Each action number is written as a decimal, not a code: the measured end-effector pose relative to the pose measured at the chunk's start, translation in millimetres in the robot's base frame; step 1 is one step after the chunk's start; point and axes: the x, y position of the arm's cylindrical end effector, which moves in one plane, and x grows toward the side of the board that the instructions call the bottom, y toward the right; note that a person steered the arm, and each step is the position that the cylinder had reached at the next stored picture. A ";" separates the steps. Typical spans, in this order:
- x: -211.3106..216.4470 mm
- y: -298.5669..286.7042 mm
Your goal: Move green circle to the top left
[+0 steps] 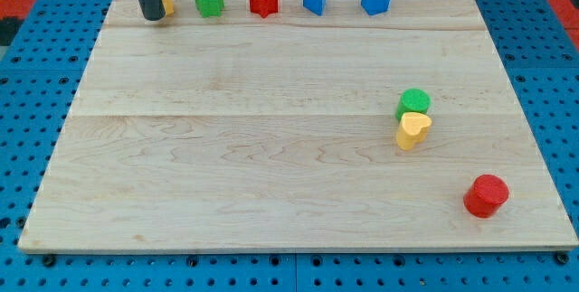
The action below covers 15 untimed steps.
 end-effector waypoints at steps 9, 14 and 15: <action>201.8 444.7; 189.5 446.6; 195.7 386.9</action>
